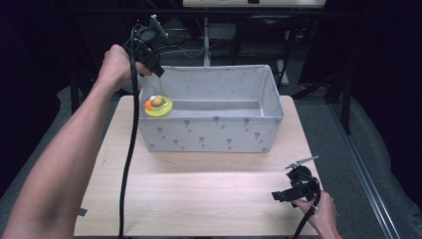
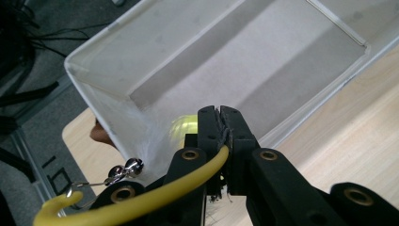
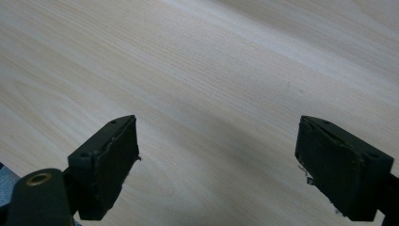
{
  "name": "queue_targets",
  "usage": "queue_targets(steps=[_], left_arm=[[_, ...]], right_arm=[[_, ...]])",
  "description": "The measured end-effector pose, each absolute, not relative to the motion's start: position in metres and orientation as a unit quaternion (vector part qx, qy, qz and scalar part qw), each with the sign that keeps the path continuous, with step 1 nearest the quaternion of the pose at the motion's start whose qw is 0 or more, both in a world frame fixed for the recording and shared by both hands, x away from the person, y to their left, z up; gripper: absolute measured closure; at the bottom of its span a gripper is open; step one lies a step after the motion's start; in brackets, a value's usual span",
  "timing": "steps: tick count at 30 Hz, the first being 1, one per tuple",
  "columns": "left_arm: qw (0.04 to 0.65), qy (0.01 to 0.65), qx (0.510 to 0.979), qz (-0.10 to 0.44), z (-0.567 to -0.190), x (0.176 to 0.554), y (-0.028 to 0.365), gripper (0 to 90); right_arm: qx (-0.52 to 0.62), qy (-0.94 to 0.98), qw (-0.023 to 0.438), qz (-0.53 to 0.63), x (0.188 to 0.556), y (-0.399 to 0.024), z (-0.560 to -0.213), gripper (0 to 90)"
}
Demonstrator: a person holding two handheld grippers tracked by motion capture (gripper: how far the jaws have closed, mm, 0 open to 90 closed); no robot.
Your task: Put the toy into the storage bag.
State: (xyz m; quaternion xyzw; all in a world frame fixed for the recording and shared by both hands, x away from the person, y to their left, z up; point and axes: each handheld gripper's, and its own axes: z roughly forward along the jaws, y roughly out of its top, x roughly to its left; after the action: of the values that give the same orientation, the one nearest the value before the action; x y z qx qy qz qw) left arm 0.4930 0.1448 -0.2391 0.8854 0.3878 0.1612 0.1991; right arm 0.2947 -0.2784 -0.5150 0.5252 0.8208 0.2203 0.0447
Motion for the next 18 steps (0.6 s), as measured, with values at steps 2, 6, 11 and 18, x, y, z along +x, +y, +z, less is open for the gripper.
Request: queue_targets(steps=[2,6,11,18], left_arm=[[0.196,0.39,0.886,0.154,-0.243,0.494,0.144,87.7],[0.187,0.39,0.889,0.152,-0.25,0.496,0.142,87.7],[0.181,0.396,0.889,0.143,-0.26,0.5,0.144,87.7],[0.175,0.401,0.889,0.136,-0.271,0.502,0.146,87.7]], right_arm=[[0.523,0.822,0.043,0.219,0.295,-0.278,-0.515,13.3],[0.523,0.822,0.046,0.22,0.294,-0.278,-0.515,13.3],[0.522,0.823,0.046,0.22,0.294,-0.278,-0.515,13.3],[0.519,0.825,0.045,0.217,0.294,-0.278,-0.514,13.3]])
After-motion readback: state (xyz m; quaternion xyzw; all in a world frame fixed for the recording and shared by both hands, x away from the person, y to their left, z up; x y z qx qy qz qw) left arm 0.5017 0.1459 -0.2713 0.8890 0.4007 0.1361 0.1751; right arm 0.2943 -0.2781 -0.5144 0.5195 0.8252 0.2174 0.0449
